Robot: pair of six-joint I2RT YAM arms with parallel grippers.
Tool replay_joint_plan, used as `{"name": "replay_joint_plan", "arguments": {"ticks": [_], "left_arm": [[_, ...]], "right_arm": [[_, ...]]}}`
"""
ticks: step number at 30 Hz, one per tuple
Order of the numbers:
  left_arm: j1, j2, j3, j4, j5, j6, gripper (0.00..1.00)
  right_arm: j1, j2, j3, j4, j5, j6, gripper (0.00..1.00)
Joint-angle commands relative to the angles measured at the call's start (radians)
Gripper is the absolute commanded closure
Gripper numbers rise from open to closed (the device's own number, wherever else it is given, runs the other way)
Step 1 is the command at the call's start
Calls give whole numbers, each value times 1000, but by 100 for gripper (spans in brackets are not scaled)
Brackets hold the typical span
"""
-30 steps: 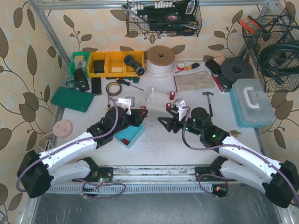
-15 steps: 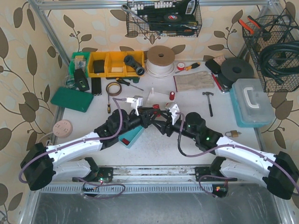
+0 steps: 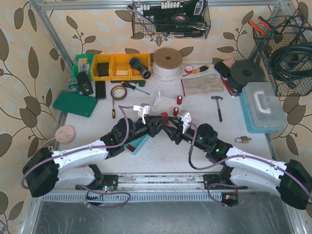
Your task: Install the large spring
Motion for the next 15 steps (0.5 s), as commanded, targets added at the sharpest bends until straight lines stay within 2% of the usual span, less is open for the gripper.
{"name": "replay_joint_plan", "arguments": {"ticks": [1,7,10,15], "left_arm": [[-22,20,6,139,-13,-51,95],[-41,50,8,172,-25,-52,95],[-50,56,28,121,-26,-52,95],[-59,51,21,91,-39,-43,93]], "right_arm": [[7,-18,-38,171,49,-22,49],[23,31,-15,205,60,-101,50],[26,36,-16,216,82,-117,56],[27,14,-30,216,105,-141,80]]}}
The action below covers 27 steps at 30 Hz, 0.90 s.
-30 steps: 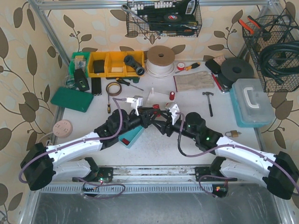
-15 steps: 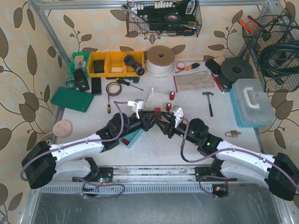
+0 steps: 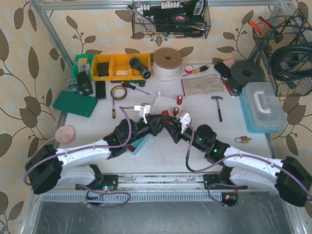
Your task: Install the large spring
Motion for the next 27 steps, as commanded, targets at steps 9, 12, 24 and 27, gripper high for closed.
{"name": "replay_joint_plan", "arguments": {"ticks": [9,12,24,27], "left_arm": [[-31,-142,42,-275,-74,83,62],[-30,-193,94,-459,-135,108,50],[5,-204,415,-1121,-113,235,36],[54,-181,459,-1166,-14,235,37]], "right_arm": [[8,-11,24,14,2,-120,100],[9,2,21,31,-31,-142,100],[31,29,-7,95,-44,-268,100],[44,30,-13,106,-37,-290,100]]}}
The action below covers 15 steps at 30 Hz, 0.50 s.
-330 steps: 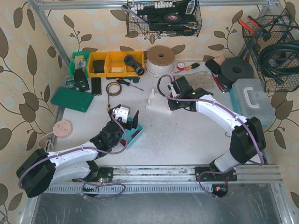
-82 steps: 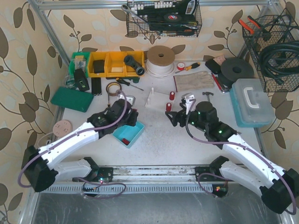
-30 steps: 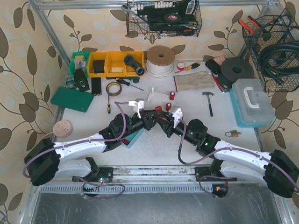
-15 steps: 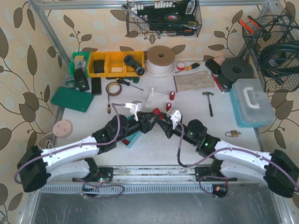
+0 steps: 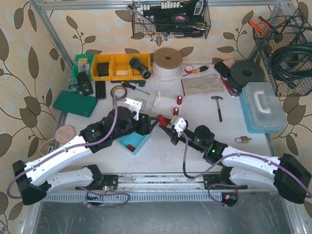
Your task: Install the large spring
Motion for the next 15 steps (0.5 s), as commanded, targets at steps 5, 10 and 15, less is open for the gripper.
{"name": "replay_joint_plan", "arguments": {"ticks": [5,10,15], "left_arm": [[90,59,118,-172,208,52,39],[96,99,131,-164,247,49,36],[103,129,130,-145,275,33,41]], "right_arm": [[33,7,-9,68,-5,-78,100],[52,25,0,68,-7,-93,100],[72,36,4,73,14,-109,100]]}}
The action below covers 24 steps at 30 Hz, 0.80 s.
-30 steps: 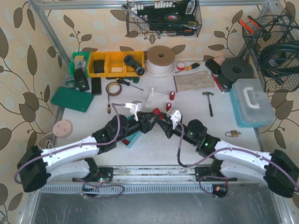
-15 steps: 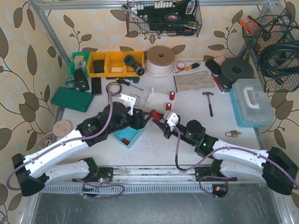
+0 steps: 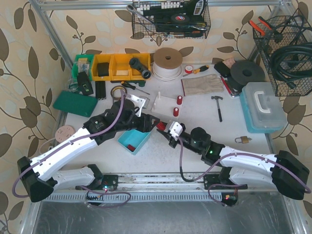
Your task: Install the large spring
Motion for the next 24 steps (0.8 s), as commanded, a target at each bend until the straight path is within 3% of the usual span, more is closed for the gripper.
{"name": "replay_joint_plan", "arguments": {"ticks": [1,8,19,24], "left_arm": [[10,33,28,-4,69,0,43],[23,55,24,-9,97,-11,46],[28,99,31,-17,92,-18,36],[33,93,1,35,124,-41,47]], "right_arm": [[24,-1,7,71,10,-31,100],[34,-4,6,72,24,-45,100],[40,0,5,80,30,-49,100],[39,2,4,80,41,-49,100]]}}
